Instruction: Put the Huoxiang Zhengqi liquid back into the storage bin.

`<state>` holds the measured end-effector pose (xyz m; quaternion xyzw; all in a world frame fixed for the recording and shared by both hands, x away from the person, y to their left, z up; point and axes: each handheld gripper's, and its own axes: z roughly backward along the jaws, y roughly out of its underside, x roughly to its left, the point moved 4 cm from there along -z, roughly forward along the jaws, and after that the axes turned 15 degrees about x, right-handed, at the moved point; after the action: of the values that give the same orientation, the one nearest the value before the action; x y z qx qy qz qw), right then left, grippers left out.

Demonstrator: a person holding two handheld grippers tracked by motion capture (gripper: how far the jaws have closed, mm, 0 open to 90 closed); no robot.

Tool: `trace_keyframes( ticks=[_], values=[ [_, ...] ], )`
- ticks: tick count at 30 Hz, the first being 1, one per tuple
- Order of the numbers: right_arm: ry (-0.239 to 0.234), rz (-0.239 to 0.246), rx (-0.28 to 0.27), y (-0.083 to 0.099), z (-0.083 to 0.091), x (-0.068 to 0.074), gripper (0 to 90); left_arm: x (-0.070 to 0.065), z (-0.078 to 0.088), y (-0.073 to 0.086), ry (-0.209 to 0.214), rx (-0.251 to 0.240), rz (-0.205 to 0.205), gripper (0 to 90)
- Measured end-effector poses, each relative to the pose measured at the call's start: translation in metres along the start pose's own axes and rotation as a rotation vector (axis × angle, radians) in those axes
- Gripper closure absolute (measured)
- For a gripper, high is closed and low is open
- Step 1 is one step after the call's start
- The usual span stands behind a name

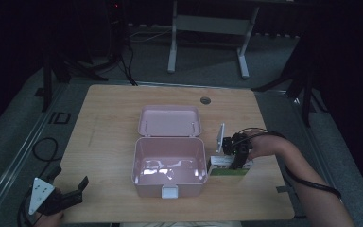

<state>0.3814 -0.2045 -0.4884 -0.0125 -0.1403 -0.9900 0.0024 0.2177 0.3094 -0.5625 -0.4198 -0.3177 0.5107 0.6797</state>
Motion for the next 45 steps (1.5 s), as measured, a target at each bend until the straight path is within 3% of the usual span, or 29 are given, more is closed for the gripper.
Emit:
trace_keyframes(
  ticks=[8, 16, 21, 27, 34, 45],
  values=[
    [-0.014, 0.001, 0.008, -0.004, -0.01, -0.001, 50.1, 0.0, 0.0, 0.0, 0.002, 0.005, -0.006, 0.0],
    [0.007, 0.018, 0.022, -0.006, -0.016, 0.002, 61.2, -0.001, 0.0, 0.001, 0.005, 0.005, -0.005, 0.0],
    [0.009, 0.02, 0.044, -0.007, -0.014, 0.007, 62.0, -0.001, -0.001, 0.001, 0.006, 0.006, -0.006, 0.0],
    [-0.018, 0.042, 0.045, -0.005, -0.007, 0.018, 62.0, -0.001, -0.001, 0.0, 0.009, 0.005, -0.005, 0.0],
    [-0.046, 0.028, 0.065, -0.002, -0.001, 0.034, 62.1, -0.001, -0.001, 0.0, 0.009, 0.004, -0.003, 0.0],
    [-0.041, 0.028, 0.066, 0.007, 0.013, 0.055, 62.1, -0.001, -0.001, 0.0, 0.009, 0.007, -0.005, 0.0]
  ],
)
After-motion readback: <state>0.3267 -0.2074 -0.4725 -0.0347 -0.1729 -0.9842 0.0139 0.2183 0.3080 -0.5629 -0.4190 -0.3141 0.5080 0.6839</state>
